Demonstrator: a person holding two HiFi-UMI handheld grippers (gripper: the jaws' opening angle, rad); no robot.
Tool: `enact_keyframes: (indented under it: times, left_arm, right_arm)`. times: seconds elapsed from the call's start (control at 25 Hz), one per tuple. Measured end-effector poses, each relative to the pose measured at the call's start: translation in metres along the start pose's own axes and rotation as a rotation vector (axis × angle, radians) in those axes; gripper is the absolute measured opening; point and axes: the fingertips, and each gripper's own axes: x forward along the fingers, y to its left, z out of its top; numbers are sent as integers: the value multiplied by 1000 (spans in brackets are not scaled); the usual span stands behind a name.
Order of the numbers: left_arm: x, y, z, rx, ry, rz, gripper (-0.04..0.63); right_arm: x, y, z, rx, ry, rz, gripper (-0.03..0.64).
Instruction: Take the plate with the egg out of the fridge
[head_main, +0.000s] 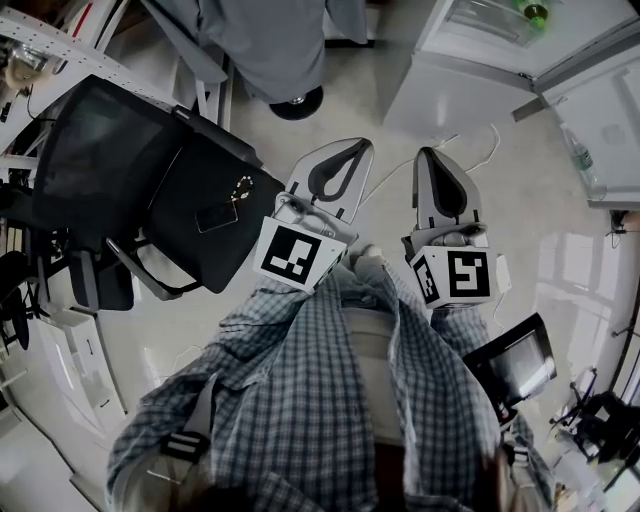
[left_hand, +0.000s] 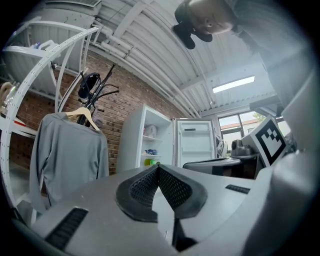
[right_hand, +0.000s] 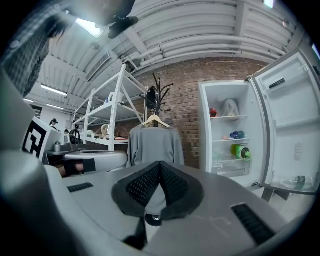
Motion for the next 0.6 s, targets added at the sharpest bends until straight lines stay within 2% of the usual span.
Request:
enact_keyframes:
  times: [0.28, 0.6]
  left_arm:
    - [-4, -5, -5, 10, -7, -38, 6]
    - [16, -15, -3, 19, -14, -81, 6]
  right_arm:
    - [-14, 6, -1, -29, 11, -32, 5]
    - [-30, -22, 9, 0, -34, -103, 5]
